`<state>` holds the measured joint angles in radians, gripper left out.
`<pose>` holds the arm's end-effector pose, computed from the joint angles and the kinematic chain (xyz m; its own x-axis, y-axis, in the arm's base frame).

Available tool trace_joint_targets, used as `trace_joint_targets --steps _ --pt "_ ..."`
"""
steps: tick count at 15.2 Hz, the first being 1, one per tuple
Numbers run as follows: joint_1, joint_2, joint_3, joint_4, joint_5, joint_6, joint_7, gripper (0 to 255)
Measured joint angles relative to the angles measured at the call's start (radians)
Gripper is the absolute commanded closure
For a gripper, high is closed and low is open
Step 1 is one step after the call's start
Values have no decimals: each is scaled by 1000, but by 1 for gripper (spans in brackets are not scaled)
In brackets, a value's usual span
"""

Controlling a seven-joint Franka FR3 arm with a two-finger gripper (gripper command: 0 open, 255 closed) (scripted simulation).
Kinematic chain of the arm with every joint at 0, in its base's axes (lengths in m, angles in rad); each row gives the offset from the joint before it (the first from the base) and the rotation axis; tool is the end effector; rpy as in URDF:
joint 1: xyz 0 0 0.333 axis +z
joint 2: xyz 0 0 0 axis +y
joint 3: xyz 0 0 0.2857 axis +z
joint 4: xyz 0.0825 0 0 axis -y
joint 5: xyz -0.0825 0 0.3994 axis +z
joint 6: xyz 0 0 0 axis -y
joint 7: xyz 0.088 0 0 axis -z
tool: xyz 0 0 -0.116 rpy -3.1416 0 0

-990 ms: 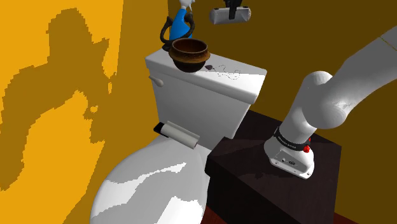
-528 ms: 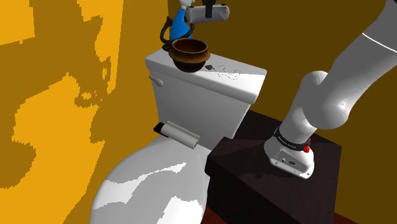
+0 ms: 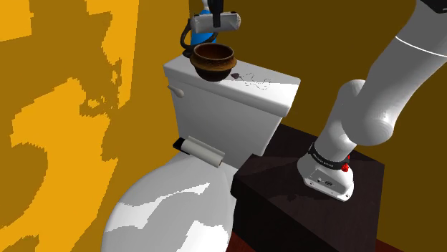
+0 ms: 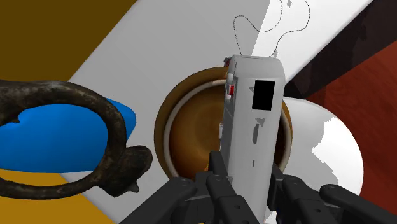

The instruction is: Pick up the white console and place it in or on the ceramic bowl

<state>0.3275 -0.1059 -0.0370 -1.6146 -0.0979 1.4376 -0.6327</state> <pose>0.5067 0.1375 0.6115 0.6082 0.7858 -0.1123 0.7927 -0.6087 0.0338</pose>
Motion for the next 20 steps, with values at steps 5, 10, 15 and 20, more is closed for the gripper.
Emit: trace_joint_targets --steps 5,10,15,20 --pt "0 -17 0 -81 0 64 7 255" --pt "-1 -32 -2 -172 -1 140 11 255" --pt "0 -34 -1 -186 0 154 14 255" --pt "0 -34 -1 -187 -1 154 14 0"
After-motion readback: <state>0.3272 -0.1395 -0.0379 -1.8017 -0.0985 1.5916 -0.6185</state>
